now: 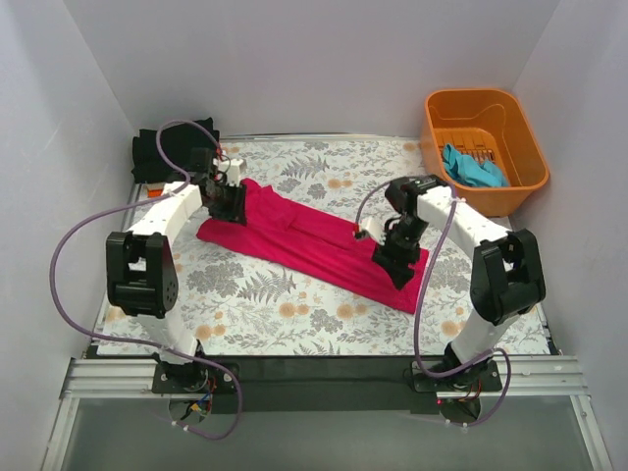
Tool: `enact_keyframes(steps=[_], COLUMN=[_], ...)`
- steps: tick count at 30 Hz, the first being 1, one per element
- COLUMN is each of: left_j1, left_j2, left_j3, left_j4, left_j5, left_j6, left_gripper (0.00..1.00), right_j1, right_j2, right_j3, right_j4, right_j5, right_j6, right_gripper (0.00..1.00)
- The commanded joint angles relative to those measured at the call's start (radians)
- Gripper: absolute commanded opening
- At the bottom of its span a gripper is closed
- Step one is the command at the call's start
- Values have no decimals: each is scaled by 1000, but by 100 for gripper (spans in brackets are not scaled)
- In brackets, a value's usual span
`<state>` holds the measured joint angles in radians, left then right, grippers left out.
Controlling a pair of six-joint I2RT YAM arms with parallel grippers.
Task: Fold and stack the t-shirts
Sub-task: Fold the tshirt
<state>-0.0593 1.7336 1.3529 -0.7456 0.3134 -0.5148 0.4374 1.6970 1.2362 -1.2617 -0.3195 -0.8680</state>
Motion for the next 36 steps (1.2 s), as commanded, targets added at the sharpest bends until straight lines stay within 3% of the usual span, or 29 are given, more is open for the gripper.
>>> enact_keyframes(steps=[1,4,5,8,11,16,21,25,28,31,36], left_j1=[-51,-51,-51,-53,-54,-56,-69,-85,-85,-85,-106], left_j2=[29,86,124,185,251,368,535,739,799,729,515], left_j3=[-26,11,28,71,112,199,425,699,896,940,755], left_j4=[63,103,104,115,108,112,95,62,45,57,130], left_j5=[-62,-114,-115,-129,-145,-148,-93,11,85,130,115], left_j6=[-94,-125,-128,-142,-142,-111,-67,-50,-93,-117,-128], left_gripper=[33,30,29,27,26,25,25,30,36,42,47], right_j1=[-72,-95,-101,-131,-144,-137,-85,119,225,227,150], right_j2=[18,97,119,205,279,326,271,175,159,155,93], right_j3=[185,275,282,308,324,252,77,-29,-6,68,150], right_j4=[-53,4,27,120,182,206,199,186,168,125,119], right_j5=[-59,9,55,111,170,192,137,63,-15,-75,-38], right_j6=[-23,18,29,73,98,100,93,98,135,147,123], right_gripper=[61,45,32,15,6,1,1,1,1,1,3])
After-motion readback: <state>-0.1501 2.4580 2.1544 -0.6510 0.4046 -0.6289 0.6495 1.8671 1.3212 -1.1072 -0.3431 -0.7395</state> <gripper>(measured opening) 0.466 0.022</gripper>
